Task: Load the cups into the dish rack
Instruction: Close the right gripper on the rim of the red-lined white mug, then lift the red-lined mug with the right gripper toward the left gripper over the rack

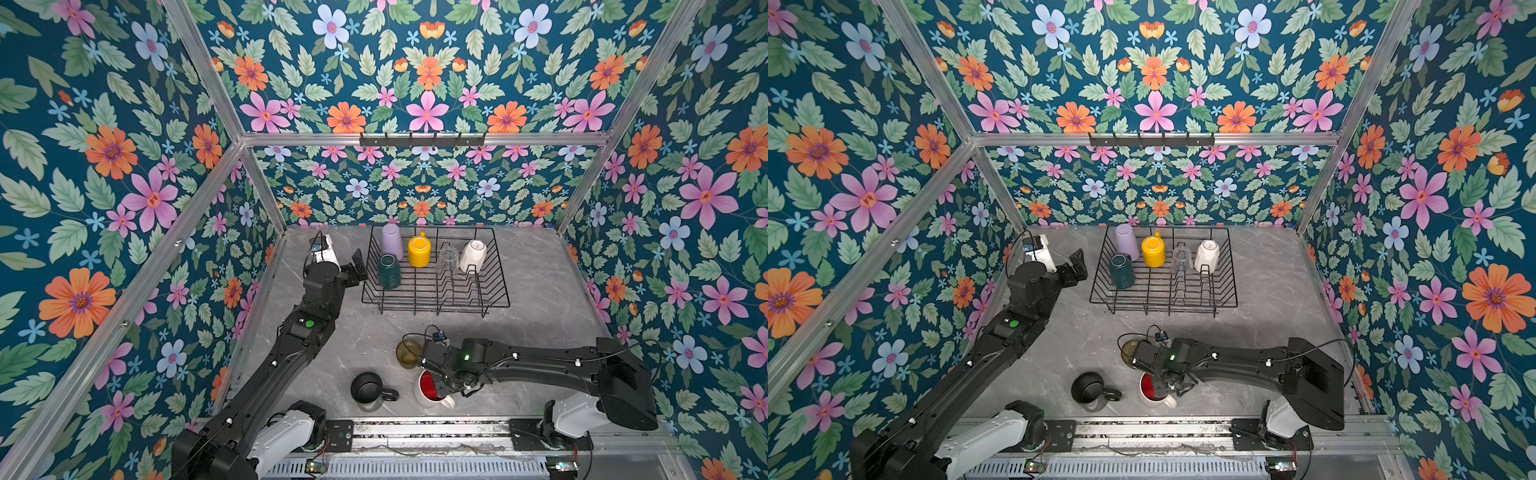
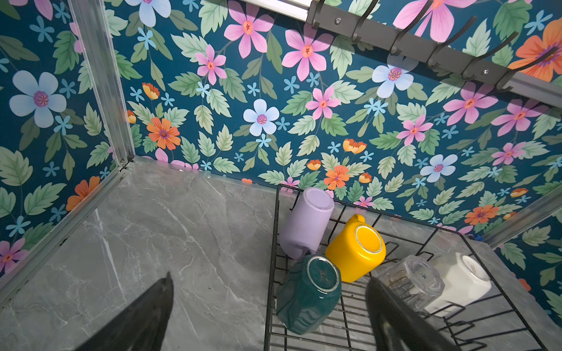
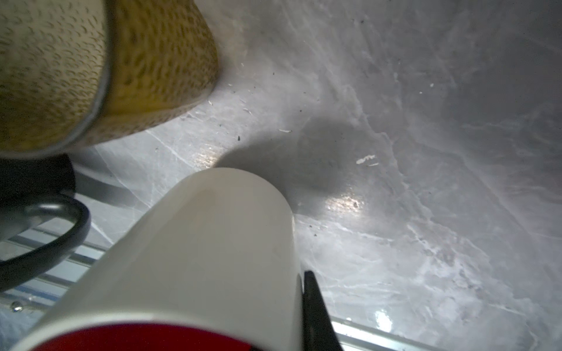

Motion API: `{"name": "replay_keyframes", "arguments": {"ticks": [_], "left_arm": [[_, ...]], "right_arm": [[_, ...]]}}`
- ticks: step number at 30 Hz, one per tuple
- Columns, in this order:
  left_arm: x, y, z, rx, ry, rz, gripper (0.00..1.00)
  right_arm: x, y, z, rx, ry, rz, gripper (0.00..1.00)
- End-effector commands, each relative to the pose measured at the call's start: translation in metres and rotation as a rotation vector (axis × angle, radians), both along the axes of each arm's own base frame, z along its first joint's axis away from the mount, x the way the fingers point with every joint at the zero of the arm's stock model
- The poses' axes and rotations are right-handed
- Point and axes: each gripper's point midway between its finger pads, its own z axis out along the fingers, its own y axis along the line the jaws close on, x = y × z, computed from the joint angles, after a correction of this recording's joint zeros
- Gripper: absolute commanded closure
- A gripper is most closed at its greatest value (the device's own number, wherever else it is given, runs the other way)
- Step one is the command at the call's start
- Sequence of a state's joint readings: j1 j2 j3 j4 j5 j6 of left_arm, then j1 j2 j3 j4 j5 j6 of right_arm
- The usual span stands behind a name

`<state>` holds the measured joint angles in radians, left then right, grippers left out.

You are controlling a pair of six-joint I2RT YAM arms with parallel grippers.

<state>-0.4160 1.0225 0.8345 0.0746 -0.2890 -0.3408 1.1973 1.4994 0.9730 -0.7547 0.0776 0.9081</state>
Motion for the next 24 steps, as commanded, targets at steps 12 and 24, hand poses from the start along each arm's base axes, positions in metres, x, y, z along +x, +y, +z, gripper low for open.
{"name": "replay_keyframes", "arguments": {"ticks": [12, 24], "left_arm": [[-0.001, -0.031, 0.016, -0.038, -0.067, -0.179, 0.00], [-0.067, -0.124, 0.040, -0.087, -0.254, -0.849, 0.00]], "right_arm": [[0.046, -0.048, 0.067, 0.341, -0.074, -0.170, 1.00], [0.120, -0.051, 0.168, 0.836, -0.240, -0.231, 1.00]]}}
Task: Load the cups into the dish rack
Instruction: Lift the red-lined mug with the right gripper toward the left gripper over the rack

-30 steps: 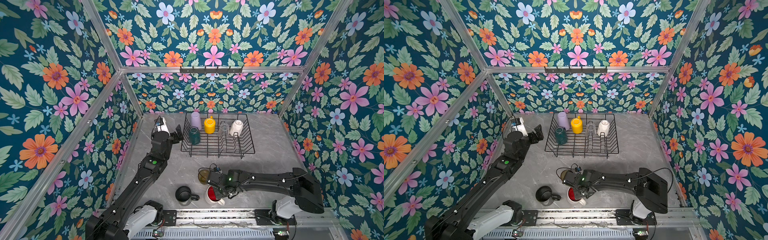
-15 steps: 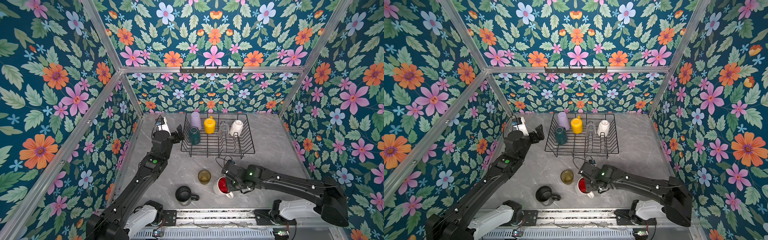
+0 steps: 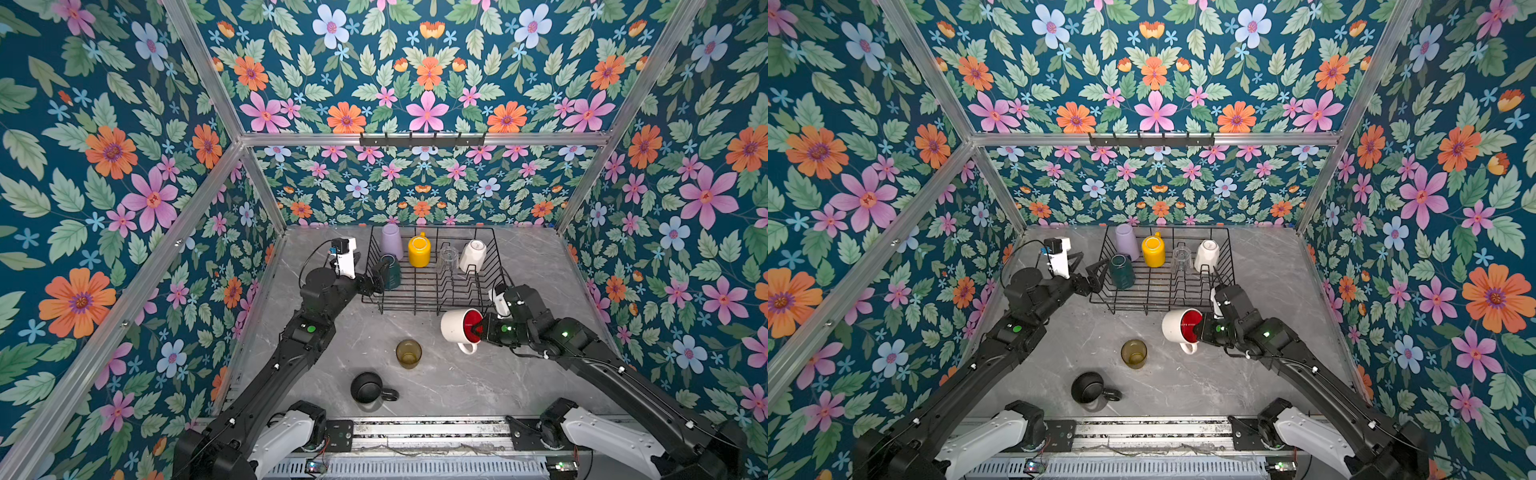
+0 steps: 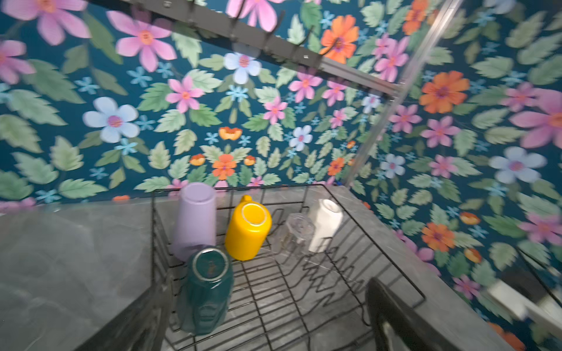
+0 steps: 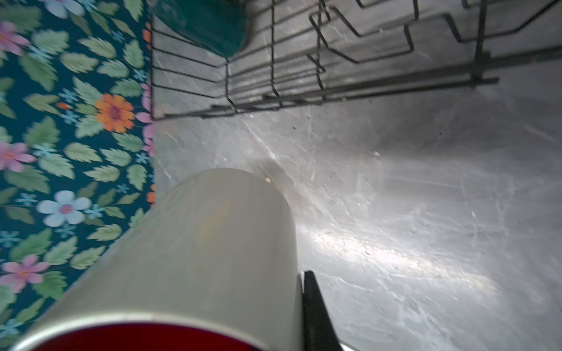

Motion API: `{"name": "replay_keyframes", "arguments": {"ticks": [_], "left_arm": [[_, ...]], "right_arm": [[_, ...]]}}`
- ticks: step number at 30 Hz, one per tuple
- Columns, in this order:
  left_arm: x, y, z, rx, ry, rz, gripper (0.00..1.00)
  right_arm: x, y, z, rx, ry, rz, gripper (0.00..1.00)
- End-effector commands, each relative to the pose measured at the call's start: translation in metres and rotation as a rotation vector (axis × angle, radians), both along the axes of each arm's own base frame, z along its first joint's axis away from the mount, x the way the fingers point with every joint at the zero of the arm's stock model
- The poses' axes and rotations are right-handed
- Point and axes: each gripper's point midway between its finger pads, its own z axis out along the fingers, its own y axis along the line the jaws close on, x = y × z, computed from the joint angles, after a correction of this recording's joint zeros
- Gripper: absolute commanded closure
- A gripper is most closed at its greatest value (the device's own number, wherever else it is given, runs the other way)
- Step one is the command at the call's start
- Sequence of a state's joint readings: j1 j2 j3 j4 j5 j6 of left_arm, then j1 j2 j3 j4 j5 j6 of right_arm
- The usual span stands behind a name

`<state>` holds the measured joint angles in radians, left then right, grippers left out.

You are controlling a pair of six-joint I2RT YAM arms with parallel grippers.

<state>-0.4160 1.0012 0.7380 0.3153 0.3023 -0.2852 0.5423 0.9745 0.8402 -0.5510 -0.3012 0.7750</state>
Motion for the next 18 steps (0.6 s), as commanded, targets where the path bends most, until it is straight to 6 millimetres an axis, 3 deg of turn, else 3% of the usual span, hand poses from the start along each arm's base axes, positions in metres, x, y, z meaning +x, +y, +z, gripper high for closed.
{"name": "replay_keyframes", "arguments": {"ticks": [1, 9, 14, 18], "left_arm": [[-0.038, -0.034, 0.024, -0.031, -0.130, -0.297, 0.00], [-0.068, -0.056, 0.019, -0.063, -0.141, -0.528, 0.00], [-0.081, -0.065, 0.020, -0.082, -0.141, -0.644, 0.00], [-0.080, -0.068, 0.019, -0.080, -0.130, -0.661, 0.00]], "right_arm": [[0.019, 0.021, 0.049, 0.213, -0.136, 0.089, 1.00], [0.055, 0.030, 0.098, 0.447, -0.238, 0.159, 1.00], [0.065, 0.043, 0.114, 0.522, -0.258, 0.232, 1.00], [0.069, 0.052, 0.126, 0.573, -0.284, 0.292, 1.00]]}}
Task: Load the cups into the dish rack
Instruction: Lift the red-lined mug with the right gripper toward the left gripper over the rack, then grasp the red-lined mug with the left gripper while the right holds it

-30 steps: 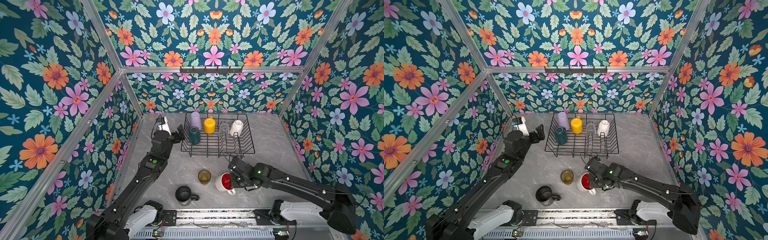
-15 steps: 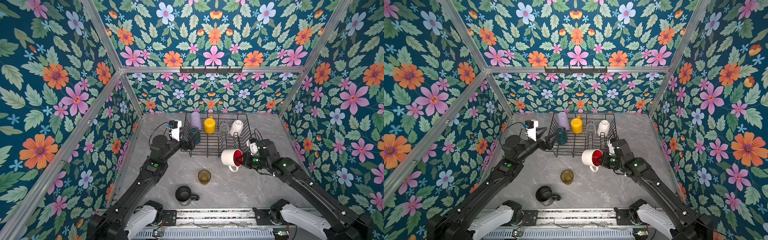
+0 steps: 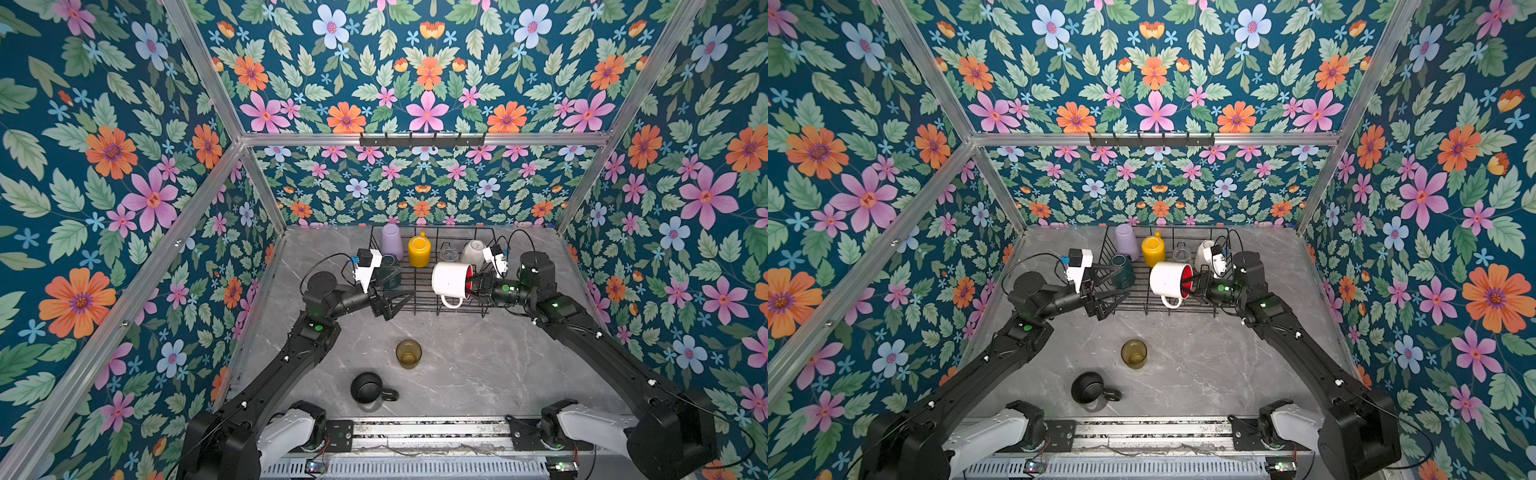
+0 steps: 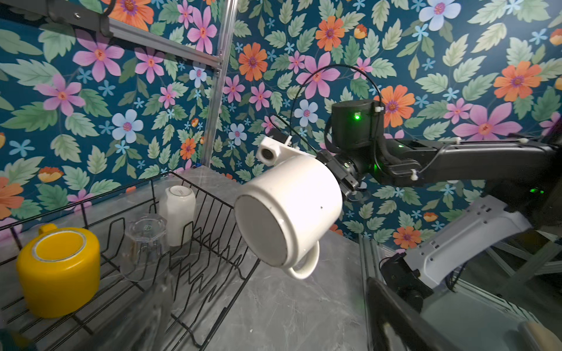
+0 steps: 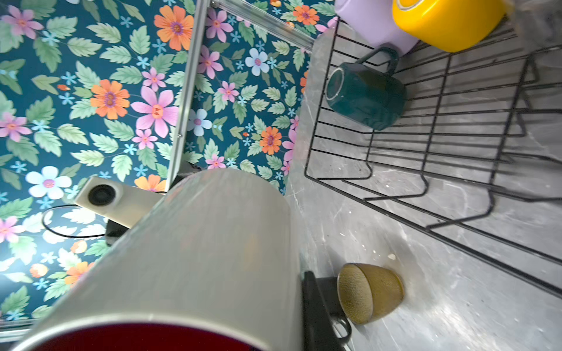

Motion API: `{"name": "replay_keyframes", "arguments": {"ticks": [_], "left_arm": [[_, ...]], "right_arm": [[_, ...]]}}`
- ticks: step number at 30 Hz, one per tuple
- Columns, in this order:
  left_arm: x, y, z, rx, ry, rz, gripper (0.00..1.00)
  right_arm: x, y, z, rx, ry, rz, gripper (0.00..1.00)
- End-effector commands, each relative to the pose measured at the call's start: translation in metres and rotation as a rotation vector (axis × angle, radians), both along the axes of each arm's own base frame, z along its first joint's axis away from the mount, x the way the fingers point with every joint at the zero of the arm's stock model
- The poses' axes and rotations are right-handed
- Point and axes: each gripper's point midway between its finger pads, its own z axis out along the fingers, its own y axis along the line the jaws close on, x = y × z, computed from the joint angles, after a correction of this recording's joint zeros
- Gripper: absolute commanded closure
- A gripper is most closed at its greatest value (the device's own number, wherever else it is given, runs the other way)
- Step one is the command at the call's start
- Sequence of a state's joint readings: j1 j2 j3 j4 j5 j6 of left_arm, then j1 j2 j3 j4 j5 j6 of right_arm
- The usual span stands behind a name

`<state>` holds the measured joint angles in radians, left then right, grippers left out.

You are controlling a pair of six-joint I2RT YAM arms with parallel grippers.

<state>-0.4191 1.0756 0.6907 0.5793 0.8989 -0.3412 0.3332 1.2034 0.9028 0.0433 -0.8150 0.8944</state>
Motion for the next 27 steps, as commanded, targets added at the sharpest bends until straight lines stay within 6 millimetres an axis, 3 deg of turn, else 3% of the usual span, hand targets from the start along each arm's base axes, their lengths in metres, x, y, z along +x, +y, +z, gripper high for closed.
{"name": "replay_keyframes", "arguments": {"ticks": [1, 7, 27], "left_arm": [[-0.009, -0.003, 0.011, -0.019, -0.040, -0.058, 0.00], [-0.010, -0.009, 0.013, -0.017, -0.038, -0.088, 0.00], [-0.029, -0.021, 0.021, -0.019, -0.071, -0.171, 0.00]], "right_arm": [[-0.004, 0.013, 0.041, 0.108, -0.142, 0.109, 1.00], [-0.010, 0.027, 0.052, 0.135, -0.186, 0.200, 1.00], [-0.045, 0.075, 0.060, 0.153, -0.252, 0.432, 1.00]]}}
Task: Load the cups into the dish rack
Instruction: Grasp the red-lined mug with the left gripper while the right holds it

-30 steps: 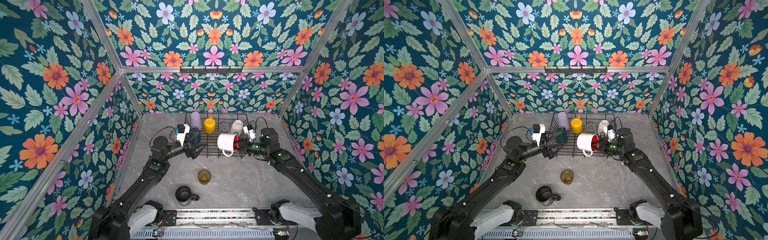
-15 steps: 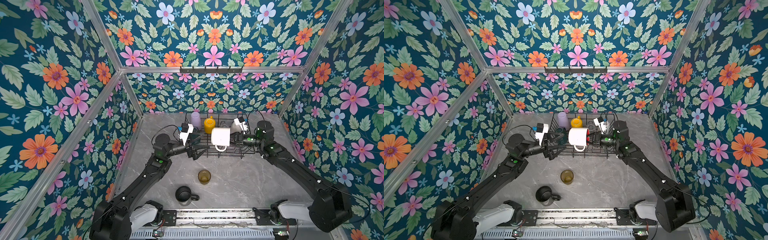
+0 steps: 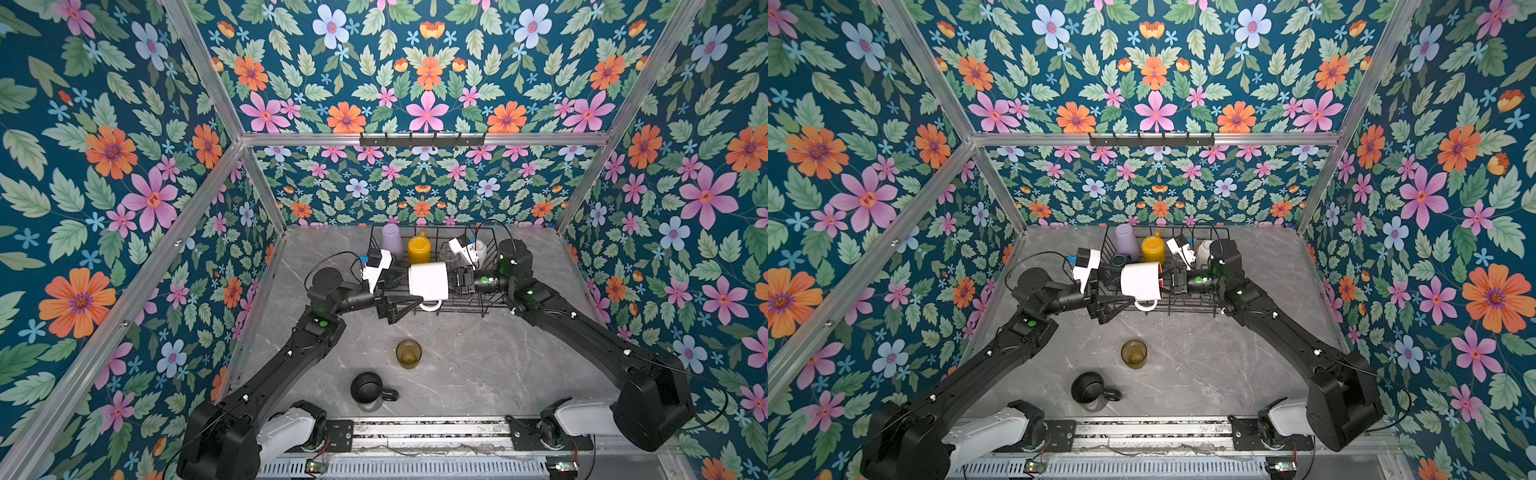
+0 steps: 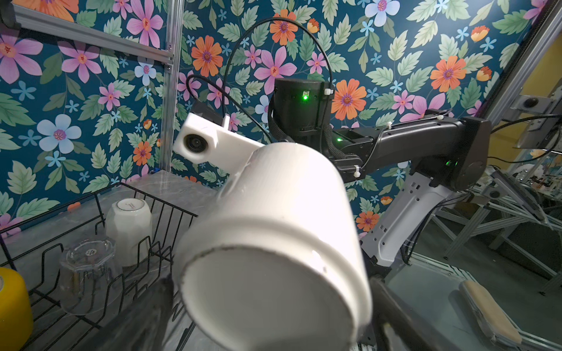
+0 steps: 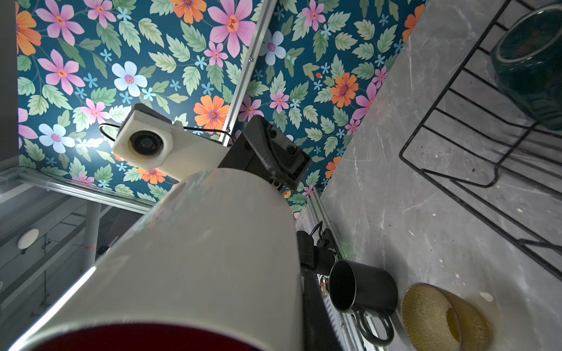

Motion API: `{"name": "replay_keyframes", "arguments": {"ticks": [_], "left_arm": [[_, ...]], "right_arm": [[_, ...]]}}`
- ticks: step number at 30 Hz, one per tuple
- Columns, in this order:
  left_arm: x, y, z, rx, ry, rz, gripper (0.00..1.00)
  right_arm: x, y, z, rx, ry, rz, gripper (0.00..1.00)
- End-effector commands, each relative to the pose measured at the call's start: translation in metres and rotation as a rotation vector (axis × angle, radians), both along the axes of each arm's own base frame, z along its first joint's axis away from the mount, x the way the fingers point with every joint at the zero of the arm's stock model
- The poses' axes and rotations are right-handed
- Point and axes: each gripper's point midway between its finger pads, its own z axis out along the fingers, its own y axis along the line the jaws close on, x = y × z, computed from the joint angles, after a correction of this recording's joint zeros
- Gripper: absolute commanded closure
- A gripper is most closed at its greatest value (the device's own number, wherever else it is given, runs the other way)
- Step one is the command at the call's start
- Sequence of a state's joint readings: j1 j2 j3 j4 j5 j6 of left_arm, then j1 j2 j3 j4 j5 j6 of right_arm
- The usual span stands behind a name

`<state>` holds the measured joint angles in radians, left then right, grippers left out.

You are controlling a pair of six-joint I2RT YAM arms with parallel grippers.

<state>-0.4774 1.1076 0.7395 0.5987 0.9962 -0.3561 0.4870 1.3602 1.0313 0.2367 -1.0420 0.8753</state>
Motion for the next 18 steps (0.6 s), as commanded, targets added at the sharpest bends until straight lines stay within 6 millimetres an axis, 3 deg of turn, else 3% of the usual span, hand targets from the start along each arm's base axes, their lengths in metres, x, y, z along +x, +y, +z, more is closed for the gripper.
{"name": "replay_keyframes", "arguments": {"ticks": [1, 18], "left_arm": [[-0.005, 0.000, 0.009, -0.016, -0.049, -0.015, 0.00], [-0.018, -0.001, 0.020, -0.029, -0.083, -0.061, 0.00]], "right_arm": [[-0.011, 0.005, 0.019, 0.051, -0.102, 0.062, 1.00], [-0.025, 0.030, 0.018, 0.059, -0.105, 0.153, 1.00]]}}
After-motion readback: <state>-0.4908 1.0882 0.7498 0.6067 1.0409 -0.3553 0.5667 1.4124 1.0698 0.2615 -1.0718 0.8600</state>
